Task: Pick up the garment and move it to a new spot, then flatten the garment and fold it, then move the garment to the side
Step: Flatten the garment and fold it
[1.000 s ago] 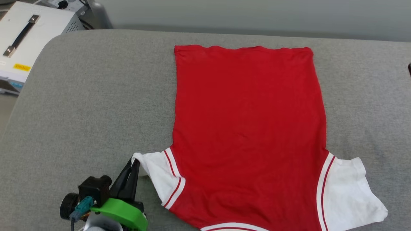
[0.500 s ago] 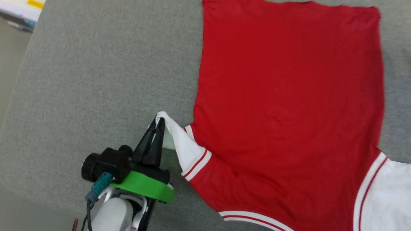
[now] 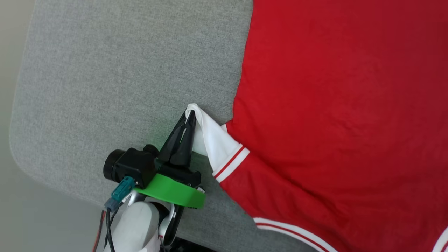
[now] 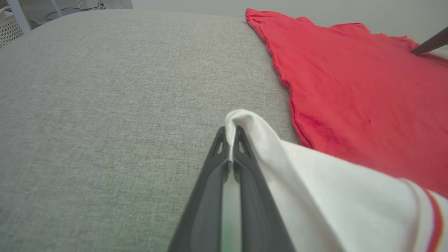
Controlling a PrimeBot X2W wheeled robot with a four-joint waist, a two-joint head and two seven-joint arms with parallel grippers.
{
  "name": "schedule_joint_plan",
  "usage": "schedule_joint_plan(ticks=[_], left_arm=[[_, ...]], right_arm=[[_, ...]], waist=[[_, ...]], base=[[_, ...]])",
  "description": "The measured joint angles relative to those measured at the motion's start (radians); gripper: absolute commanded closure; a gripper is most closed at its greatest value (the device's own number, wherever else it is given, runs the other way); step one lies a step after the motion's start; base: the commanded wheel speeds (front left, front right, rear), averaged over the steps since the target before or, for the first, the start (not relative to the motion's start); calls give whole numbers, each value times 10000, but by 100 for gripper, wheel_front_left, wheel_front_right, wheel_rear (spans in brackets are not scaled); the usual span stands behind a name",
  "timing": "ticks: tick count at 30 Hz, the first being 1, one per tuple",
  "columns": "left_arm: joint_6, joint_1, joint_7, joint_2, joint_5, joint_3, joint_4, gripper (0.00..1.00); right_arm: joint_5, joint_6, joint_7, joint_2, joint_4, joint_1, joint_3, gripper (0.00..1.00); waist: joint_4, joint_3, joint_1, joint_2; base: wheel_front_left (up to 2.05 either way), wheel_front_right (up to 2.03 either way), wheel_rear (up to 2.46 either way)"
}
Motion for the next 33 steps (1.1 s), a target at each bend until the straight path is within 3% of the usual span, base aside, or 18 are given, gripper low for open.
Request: schedule_joint_plan(ticks=[5, 6, 7, 21, 27, 33], left_arm=[[-173, -27, 2, -199, 127, 151, 125, 100], [-192, -27, 2, -219, 151, 176, 159, 100], [-215, -27, 2, -226, 178, 199, 186, 100], [-337, 589, 2, -293, 558, 1011, 566, 100], [-339, 1192, 0, -199, 642, 1329, 744, 100], [-337, 1778, 0, 4, 736, 1618, 932, 100]], right_arm=[[263, -2, -90, -293, -81, 50, -8, 0], [299, -2, -94, -374, -148, 65, 2, 24], [336, -2, -105, -422, -186, 72, 4, 100], [1072, -4, -2615, -320, -136, 552, 1030, 100], [1831, -4, -3933, -1078, -938, 1021, 1369, 100], [2481, -2, -4943, -2190, -2104, 2689, 1419, 100]], waist=[[257, 393, -3, 0], [293, 422, -3, 0], [309, 427, -2, 0], [-59, -880, -1, 0], [-430, -1803, -1, 0], [-879, -2768, -2, 0]], base=[[0, 0, 0], [0, 0, 0], [0, 0, 0], [0, 0, 0], [0, 0, 0], [0, 0, 0]])
